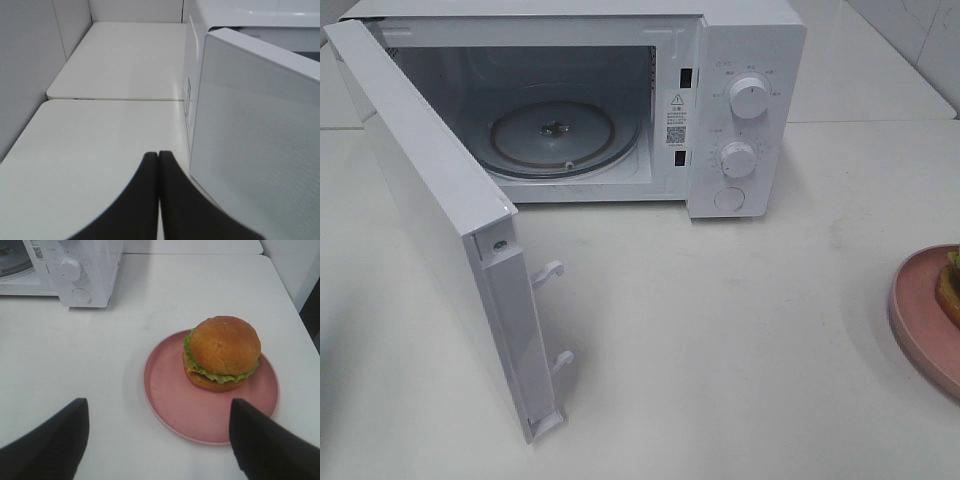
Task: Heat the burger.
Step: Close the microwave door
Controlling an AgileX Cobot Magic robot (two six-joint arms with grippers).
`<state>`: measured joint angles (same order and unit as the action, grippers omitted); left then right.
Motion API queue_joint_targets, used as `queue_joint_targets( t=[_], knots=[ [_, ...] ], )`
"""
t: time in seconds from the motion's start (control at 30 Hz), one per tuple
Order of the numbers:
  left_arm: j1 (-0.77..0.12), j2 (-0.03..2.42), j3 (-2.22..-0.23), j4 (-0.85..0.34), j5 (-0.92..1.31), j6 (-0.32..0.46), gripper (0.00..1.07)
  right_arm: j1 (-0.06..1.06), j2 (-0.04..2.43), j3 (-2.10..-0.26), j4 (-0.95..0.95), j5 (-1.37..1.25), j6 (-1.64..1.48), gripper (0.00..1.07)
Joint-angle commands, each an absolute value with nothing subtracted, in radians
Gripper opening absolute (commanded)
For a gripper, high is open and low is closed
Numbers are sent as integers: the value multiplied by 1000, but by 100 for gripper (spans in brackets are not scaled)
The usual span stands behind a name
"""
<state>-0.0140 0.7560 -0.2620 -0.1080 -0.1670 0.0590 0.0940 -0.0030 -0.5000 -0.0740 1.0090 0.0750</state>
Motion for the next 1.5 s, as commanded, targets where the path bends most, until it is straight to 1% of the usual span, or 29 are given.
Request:
queue_joint_targets(
  t=[0.03, 0.07, 0.13, 0.17, 0.23, 0.27, 0.3, 0.33, 0.4, 0.43, 0.47, 0.5, 0.53, 0.57, 0.63, 0.67, 0.7, 0.73, 0.83, 0.87, 0.93, 1.0, 1.03, 1.07, 1.1, 1.17, 1.27, 1.33, 1.5],
  knots=[
    [-12, 815, -229, -66, -335, 48, 0, 90, -33, -498, -74, 997, 72, 76],
    [-12, 815, -229, -66, -335, 48, 0, 90, -33, -498, -74, 997, 72, 76],
    [-12, 873, -224, 0, -402, 22, 0, 90, -33, -498, -74, 997, 72, 76],
    [-12, 873, -224, 0, -402, 22, 0, 90, -33, -498, -74, 997, 72, 76],
    [-12, 960, -224, 127, -516, -91, 0, 90, -33, -498, -74, 997, 72, 76],
    [-12, 960, -224, 127, -516, -91, 0, 90, -33, -498, -74, 997, 72, 76],
    [-12, 983, -224, 169, -541, -126, 0, 90, -33, -498, -74, 997, 72, 76],
    [-12, 983, -224, 169, -541, -126, 0, 90, -33, -498, -74, 997, 72, 76],
    [-12, 1067, -224, 330, -621, -252, 0, 90, -33, -498, -74, 997, 72, 76],
    [-12, 1067, -224, 330, -621, -252, 0, 90, -33, -498, -74, 997, 72, 76],
    [-12, 1088, -224, 367, -653, -278, 0, 90, -33, -498, -74, 997, 72, 76],
    [-12, 1088, -224, 367, -653, -278, 0, 90, -33, -498, -74, 997, 72, 76],
    [-12, 1127, -224, 418, -716, -310, 0, 90, -33, -498, -74, 997, 72, 76],
    [-13, 1168, -224, 445, -766, -321, 0, 90, -33, -498, -74, 997, 72, 76],
    [-17, 1187, -225, 452, -780, -321, 0, 90, -33, -498, -74, 997, 72, 76],
    [-43, 1215, -230, 443, -787, -315, 0, 90, -33, -498, -74, 997, 72, 76],
    [-43, 1215, -230, 443, -787, -315, 0, 90, -33, -498, -74, 997, 72, 76],
    [-92, 1242, -244, 435, -784, -302, 0, 90, -33, -498, -74, 997, 72, 76],
    [-114, 1258, -251, 431, -783, -295, 0, 90, -33, -498, -74, 997, 72, 76],
    [-162, 1291, -269, 410, -784, -272, 0, 90, -33, -498, -74, 997, 72, 76],
    [-178, 1304, -274, 397, -784, -265, 0, 90, -33, -498, -74, 997, 72, 76],
    [-240, 1361, -297, 327, -789, -259, 0, 90, -33, -498, -74, 997, 72, 76],
    [-240, 1361, -297, 327, -789, -259, 0, 90, -33, -498, -74, 997, 72, 76],
    [-268, 1388, -307, 323, -805, -259, 0, 90, -33, -498, -74, 997, 72, 76],
    [-268, 1388, -307, 323, -805, -259, 0, 90, -33, -498, -74, 997, 72, 76],
    [-300, 1423, -320, 318, -837, -241, 0, 90, -33, -498, -74, 997, 72, 76],
    [-308, 1432, -326, 312, -841, -234, 0, 90, -33, -498, -74, 997, 72, 76],
    [-347, 1473, -354, 269, -839, -220, 0, 90, -33, -498, -74, 997, 72, 76],
    [-391, 1516, -399, 229, -837, -210, 0, 90, -33, -498, -74, 997, 72, 76]
  ],
)
